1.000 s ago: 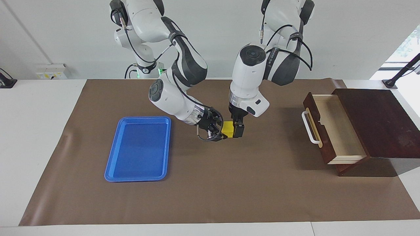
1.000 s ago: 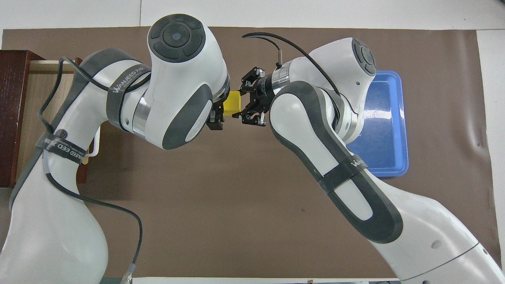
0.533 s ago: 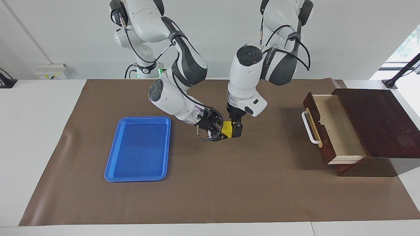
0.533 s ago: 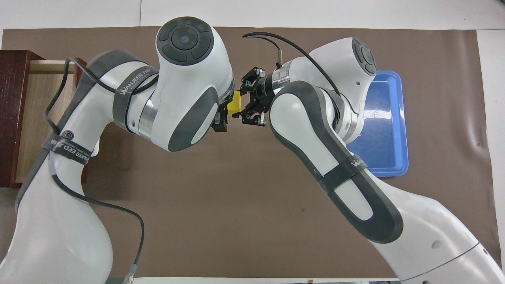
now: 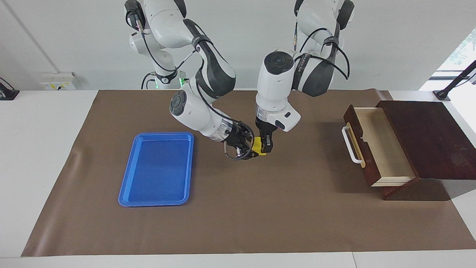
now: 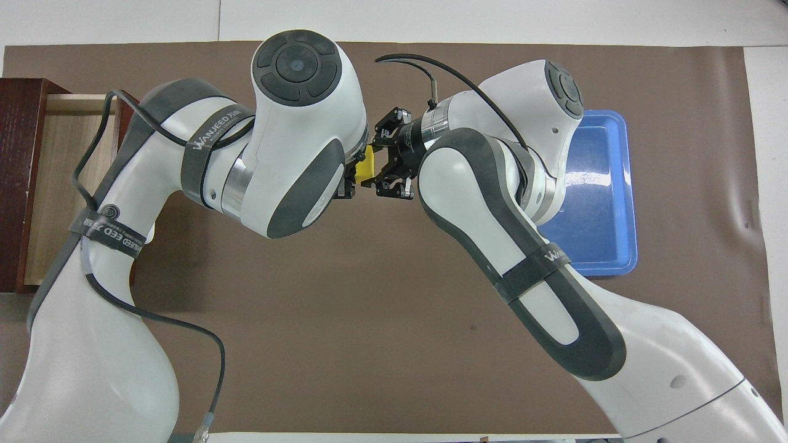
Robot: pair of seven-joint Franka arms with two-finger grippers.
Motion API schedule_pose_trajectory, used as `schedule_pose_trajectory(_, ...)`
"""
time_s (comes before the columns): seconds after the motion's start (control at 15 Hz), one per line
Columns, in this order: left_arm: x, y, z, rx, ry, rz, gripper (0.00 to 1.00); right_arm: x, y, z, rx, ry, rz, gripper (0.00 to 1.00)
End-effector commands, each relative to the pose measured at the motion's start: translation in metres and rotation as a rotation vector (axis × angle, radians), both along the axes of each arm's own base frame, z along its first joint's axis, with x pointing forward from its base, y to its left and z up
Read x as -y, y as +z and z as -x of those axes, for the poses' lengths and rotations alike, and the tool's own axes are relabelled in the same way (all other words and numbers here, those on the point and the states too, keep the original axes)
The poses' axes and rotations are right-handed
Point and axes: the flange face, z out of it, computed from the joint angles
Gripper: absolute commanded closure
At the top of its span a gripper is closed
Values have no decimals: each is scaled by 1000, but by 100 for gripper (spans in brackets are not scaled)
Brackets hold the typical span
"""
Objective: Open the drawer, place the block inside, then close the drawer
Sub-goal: 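Carry the block over the drawer with the left gripper while the right gripper withdraws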
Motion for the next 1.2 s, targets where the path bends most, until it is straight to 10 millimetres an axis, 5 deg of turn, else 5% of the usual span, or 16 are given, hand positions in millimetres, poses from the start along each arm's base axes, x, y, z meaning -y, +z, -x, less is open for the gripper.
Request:
schedule_pose_trajectory(0.0,3,-5,4,-3,4,-35,100,1,5,-7,-1,-29,1,100)
schedule_pose_trajectory(0.07,2,-4,3,-3,6,-35,100,1,5,-7,-1,-27,1,100)
schedule_pose_trajectory(0.2,2,-4,3,-4,6,-37,100,5,9,-8,-1,-34,-5,36)
schedule_pose_trajectory(0.33,-5,-2,0,-13,11,-43,100,9,14,-9,10,-32,0,0)
schedule_pose_trajectory(0.53,-38,20,-9,-11,23,-46,100,28,19,-14,7,-48,4,0)
schedule_pose_trajectory(0.67,-66,38,-11,-31,-28,-61,100,61,24,-14,-21,-63,10,0)
schedule_pose_trajectory(0.87,-154,84,-27,-5,-43,-39,100,134,42,-14,-30,-17,15,0)
schedule_pose_trajectory(1.13,-273,102,-46,3,-88,0,100,198,78,-2,96,220,106,0)
